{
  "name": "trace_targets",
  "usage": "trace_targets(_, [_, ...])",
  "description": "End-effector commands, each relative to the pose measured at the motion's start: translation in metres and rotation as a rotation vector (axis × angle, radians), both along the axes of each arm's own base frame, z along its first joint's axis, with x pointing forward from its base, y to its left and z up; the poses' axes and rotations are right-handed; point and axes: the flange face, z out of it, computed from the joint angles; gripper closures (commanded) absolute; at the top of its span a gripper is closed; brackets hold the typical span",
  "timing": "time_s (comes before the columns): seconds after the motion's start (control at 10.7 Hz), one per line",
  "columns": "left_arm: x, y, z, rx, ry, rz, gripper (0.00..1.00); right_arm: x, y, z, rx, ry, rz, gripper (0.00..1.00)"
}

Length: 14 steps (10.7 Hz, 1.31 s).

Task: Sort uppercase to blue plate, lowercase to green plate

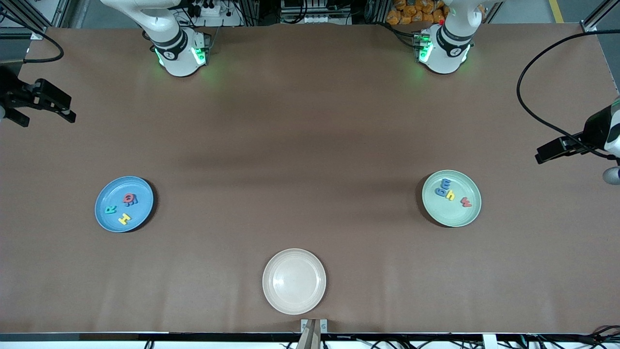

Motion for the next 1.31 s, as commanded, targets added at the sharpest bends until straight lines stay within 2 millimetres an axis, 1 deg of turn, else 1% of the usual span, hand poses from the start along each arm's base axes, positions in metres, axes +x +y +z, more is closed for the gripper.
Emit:
trace_targets(0.0, [-0.01, 0.002, 0.015, -0.011, -0.006, 0.002, 0.0, -0.006, -0.001, 0.007, -0.015, -0.006, -0.007, 0.0])
trace_targets(0.19, [-0.018, 0.003, 0.029, -0.006, -0.029, 0.006, 0.0, -0.006, -0.001, 0.007, -0.015, -0.006, -0.007, 0.0])
trace_targets(0.37, [-0.024, 0.003, 0.034, -0.001, -0.018, 0.006, 0.0, -0.006, 0.0, 0.007, -0.015, -0.006, -0.005, 0.0])
trace_targets(0.56, [-0.033, 0.005, 0.046, 0.008, -0.024, 0.012, 0.0, -0.006, 0.0, 0.007, -0.015, -0.006, -0.005, 0.0])
trace_targets(0.84, [-0.037, 0.002, 0.042, 0.022, 0.018, 0.01, 0.0, -0.006, 0.0, 0.006, -0.015, -0.005, -0.005, 0.0])
trace_targets(1.12, [-0.039, 0.001, 0.041, -0.008, 0.034, 0.072, 0.0, -0.006, 0.0, 0.006, -0.015, -0.005, -0.005, 0.0])
trace_targets(1.22, [-0.039, 0.001, 0.041, -0.004, 0.033, 0.05, 0.0, -0.006, 0.0, 0.006, -0.015, -0.005, -0.005, 0.0])
